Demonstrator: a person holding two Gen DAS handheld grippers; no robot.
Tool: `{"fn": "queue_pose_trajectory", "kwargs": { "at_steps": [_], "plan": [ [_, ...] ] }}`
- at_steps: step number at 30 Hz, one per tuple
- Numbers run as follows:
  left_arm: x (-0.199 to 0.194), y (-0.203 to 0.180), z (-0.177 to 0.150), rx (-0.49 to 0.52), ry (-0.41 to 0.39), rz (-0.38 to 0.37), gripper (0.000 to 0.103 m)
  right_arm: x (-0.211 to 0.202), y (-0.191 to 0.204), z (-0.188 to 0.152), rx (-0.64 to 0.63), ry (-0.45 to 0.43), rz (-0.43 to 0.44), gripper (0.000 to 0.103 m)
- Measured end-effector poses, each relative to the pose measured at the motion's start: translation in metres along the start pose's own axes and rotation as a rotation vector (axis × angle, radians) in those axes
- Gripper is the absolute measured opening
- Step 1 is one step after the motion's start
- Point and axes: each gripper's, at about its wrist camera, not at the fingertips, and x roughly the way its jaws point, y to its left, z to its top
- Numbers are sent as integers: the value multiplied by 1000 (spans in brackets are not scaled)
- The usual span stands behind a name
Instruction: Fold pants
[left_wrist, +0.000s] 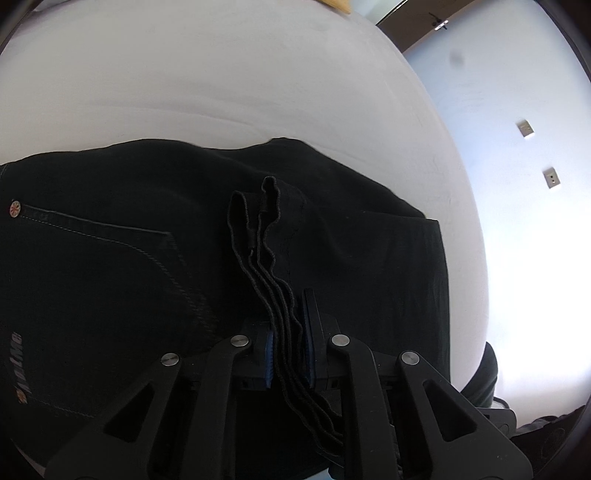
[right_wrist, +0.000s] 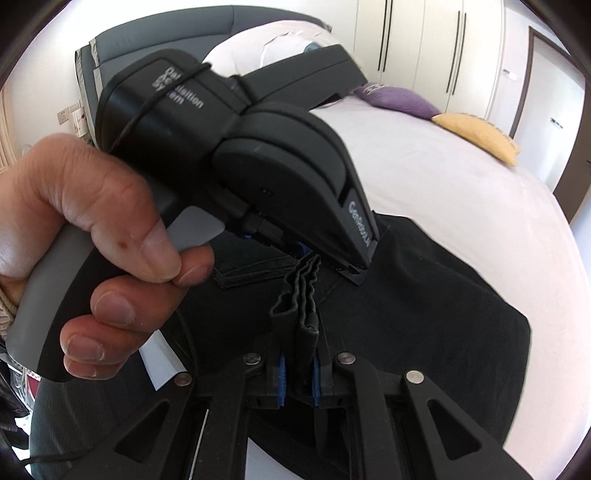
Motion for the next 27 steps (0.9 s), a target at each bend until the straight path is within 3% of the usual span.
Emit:
{"fn": "queue_pose_trajectory", "kwargs": {
  "at_steps": [10,12,15,16,18,21,23,27],
  "plan": [
    [11,9,9,17,9,20,11,37,2,6,6,63,20,12],
    [5,25,12,14,6,22,11,43,7,12,11,68,26,13],
    [-1,27,6,-2,7,9,13,54,-1,13,25,102,79,25],
    [-2,29,13,-10,5,7,14,53,-2,15,45,105,117,33],
    [-14,38,6,-12,-9,22,15,41,-16,9,97,98,203,40],
    [-38,38,-7,26,-46,185,15,12,-50,-6,198,70,318,41],
    [-60,34,-11,50,-89,242,15,-6,-83,-13,298,31,399,41],
    [-75,-2,-24,142,-161,212,15,-27,-174,-22,549,-63,517,41]
  ]
}}
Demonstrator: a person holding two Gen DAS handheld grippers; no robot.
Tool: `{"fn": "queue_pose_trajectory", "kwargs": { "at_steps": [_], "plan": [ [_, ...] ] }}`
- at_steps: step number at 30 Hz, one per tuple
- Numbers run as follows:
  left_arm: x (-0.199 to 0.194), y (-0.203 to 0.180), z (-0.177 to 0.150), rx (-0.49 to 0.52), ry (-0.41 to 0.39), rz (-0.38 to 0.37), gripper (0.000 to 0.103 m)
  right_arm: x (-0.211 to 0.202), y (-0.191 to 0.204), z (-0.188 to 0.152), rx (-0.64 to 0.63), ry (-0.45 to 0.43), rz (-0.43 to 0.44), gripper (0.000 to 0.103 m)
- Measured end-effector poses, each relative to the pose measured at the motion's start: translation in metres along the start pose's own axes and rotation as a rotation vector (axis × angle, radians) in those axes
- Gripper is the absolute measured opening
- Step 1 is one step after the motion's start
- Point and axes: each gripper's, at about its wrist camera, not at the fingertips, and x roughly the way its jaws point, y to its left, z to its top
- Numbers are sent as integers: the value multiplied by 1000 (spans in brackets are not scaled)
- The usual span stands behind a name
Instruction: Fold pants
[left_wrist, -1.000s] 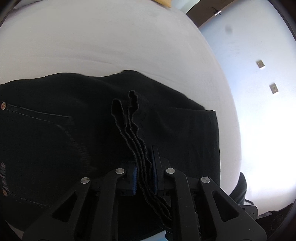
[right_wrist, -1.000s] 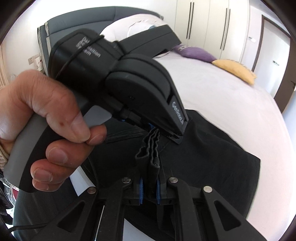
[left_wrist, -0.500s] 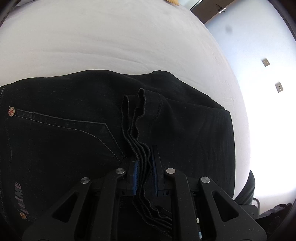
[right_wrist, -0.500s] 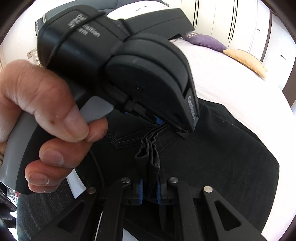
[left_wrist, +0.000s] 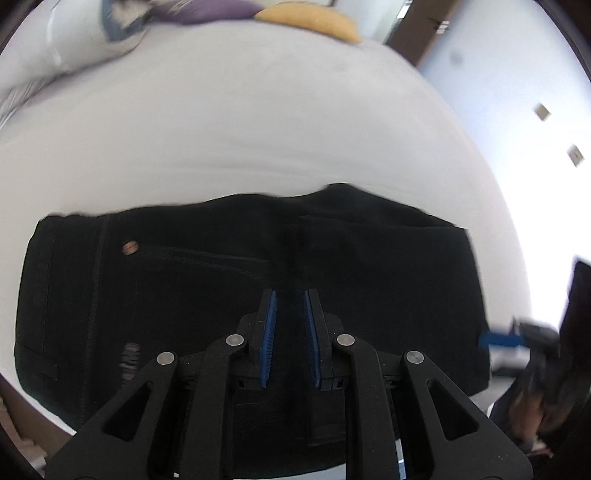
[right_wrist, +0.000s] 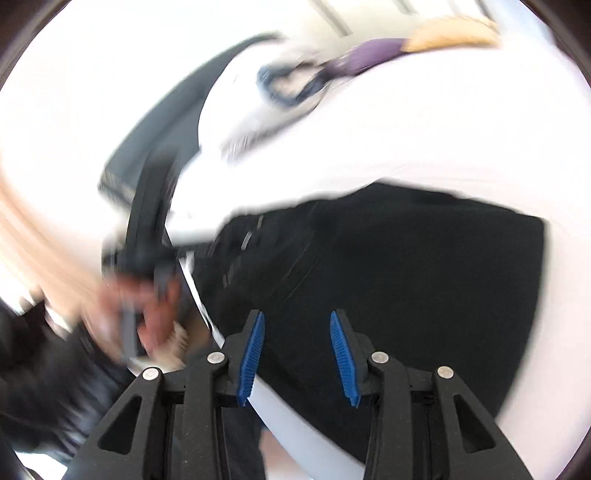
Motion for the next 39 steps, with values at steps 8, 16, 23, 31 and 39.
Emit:
{"fn": "queue_pose_trajectory", "kwargs": {
  "at_steps": [8,16,23,31,39],
  "plan": [
    [41,-33,-47,104,104,23,15,-38,-105,43,264,-87,134,42],
    [28,-19,-59,59,112,-28,15,-1,-151,25,410,-36,184,33],
    [16,-12,-63,31,106,-38,15,8,-110,-39,353,73,253,33],
    [-31,24,-85,-37,-13,-33,15,-6,-65,-88,311,173,285,33],
    [-135,112,-147,-397,-290,-25,16,-36,-43,-55,265,57,316,43]
  ]
}}
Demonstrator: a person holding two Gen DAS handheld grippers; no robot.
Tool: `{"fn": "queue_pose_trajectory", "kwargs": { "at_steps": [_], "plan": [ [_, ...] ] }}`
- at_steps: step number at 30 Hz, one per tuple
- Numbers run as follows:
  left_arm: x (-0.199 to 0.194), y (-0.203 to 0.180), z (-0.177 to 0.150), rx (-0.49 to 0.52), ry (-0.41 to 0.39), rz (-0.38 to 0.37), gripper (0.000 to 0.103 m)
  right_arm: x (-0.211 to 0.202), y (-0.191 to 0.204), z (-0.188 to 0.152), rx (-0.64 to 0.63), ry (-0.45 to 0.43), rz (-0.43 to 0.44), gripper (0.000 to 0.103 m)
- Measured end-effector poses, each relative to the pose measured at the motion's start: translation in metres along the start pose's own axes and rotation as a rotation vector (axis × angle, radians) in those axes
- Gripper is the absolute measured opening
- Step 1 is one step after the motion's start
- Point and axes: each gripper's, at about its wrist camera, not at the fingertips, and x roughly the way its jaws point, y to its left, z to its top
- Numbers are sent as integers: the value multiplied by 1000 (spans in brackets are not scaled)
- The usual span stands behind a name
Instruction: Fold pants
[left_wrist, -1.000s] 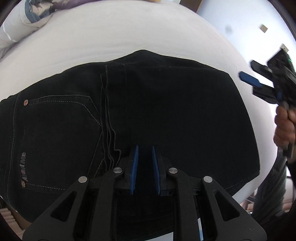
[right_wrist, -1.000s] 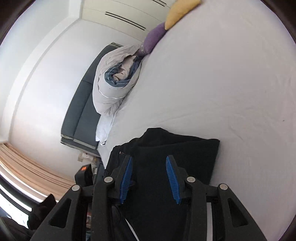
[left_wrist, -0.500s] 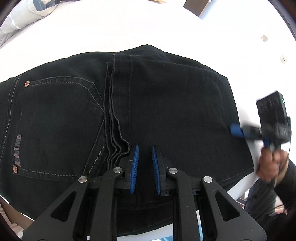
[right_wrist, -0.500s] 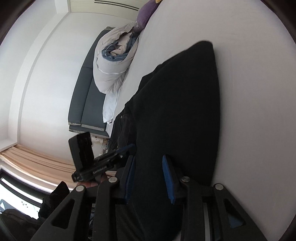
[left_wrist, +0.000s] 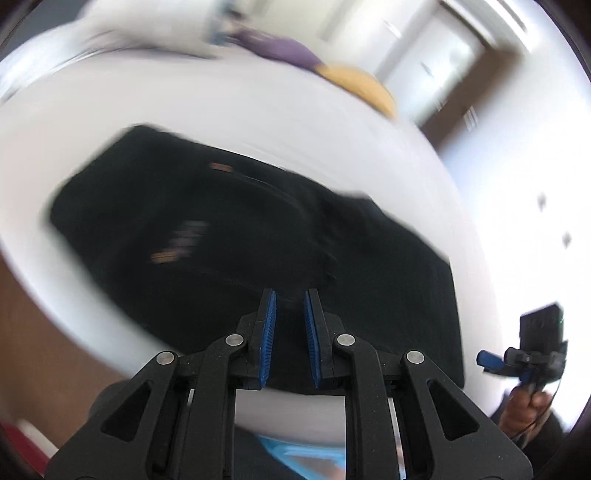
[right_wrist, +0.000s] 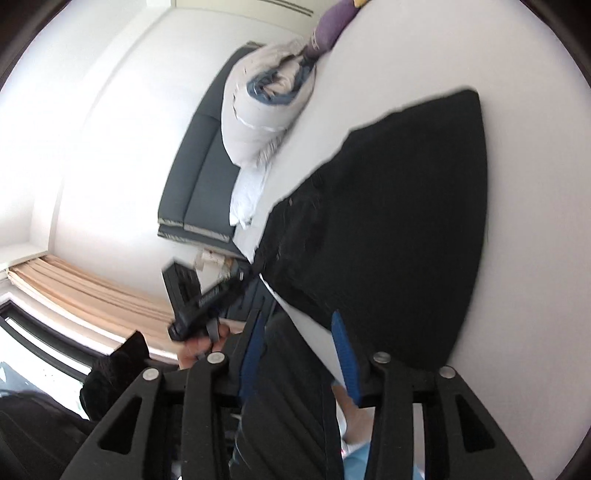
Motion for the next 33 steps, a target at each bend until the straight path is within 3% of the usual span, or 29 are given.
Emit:
{"fn": "queue_pose_trajectory", "kwargs": {
  "at_steps": [1,3,4,6,11,19,26,28,30,32,33],
  "plan": [
    [-18,14,12,-64,-26,-7,23,1,0,8,11,-18,4,44],
    [-37,51,11,-223,-100,-25,71,6,0,22,38,-49,10,46],
    [-50,70,9,-308,-169,-18,102,12,-2,29,55,-63,17,47],
    [-67,94,7,-408,-267,-37,103,19,-7,34,91,-74,20,49],
    [-61,131,17,-497,-244,-123,103,37,-19,39,165,-57,38,49],
    [-21,176,14,-671,-177,-263,103,45,-26,33,173,-23,19,49],
    [4,193,0,-771,-191,-355,102,45,-33,31,191,-26,11,49],
    [7,195,2,-768,-182,-351,101,46,-33,31,191,-26,16,49],
    [12,192,8,-755,-169,-328,92,47,-33,32,188,-26,17,49],
    [23,193,11,-768,-148,-328,65,46,-34,33,189,-29,20,49],
    [26,196,10,-783,-140,-333,60,46,-34,33,190,-32,22,49]
  ]
}}
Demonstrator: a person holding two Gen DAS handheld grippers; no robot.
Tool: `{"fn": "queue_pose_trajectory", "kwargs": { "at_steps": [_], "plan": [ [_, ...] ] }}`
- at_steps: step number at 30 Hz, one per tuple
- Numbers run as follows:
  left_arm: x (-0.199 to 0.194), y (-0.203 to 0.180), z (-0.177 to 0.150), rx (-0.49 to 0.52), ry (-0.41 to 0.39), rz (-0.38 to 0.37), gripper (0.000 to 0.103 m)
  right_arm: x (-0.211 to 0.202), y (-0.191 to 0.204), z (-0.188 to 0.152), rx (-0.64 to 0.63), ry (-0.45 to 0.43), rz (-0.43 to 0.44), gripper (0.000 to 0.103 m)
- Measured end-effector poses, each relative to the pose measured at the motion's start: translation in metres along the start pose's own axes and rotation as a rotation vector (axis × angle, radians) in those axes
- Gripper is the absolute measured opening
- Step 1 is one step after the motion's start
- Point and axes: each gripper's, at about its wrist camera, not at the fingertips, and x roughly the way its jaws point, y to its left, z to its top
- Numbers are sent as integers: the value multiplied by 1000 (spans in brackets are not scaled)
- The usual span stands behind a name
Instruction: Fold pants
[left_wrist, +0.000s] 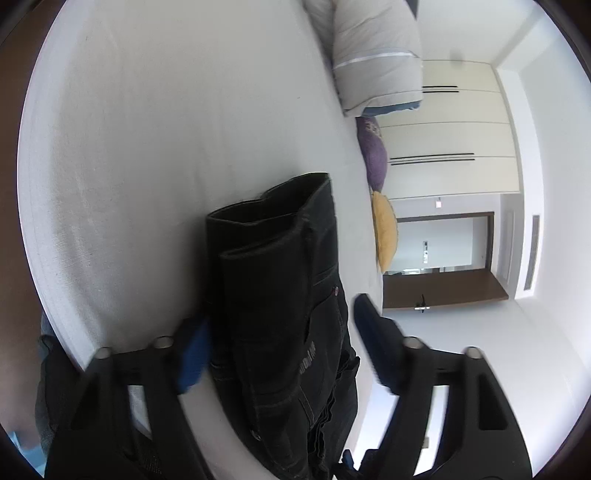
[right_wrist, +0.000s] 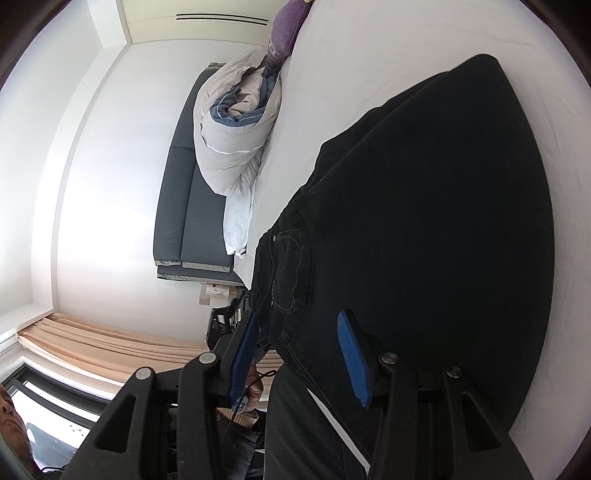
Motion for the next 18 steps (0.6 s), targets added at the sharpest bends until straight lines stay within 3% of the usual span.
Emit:
{"fn": "queue_pose_trajectory", "kwargs": {
  "at_steps": [2,5,8,11,13,18],
  "plan": [
    [14,9,7,-48,6,-14,39,-1,-1,2,2,-4,1,49],
    [18,16,9,-84,16,-20,25,0,-4,4,10,-4,-15,49],
    [17,15,7,-67,13,-1,20,7,-5,5,2,21,-68,47],
    [17,9,5,-45,-4,29,17,15,-8,5,-2,52,-156,35],
    [17,-7,3,17,-19,72,16,19,-10,5,0,60,-198,30],
    [12,-62,-7,181,-45,128,14,23,-11,4,-3,57,-250,29]
  ]
}}
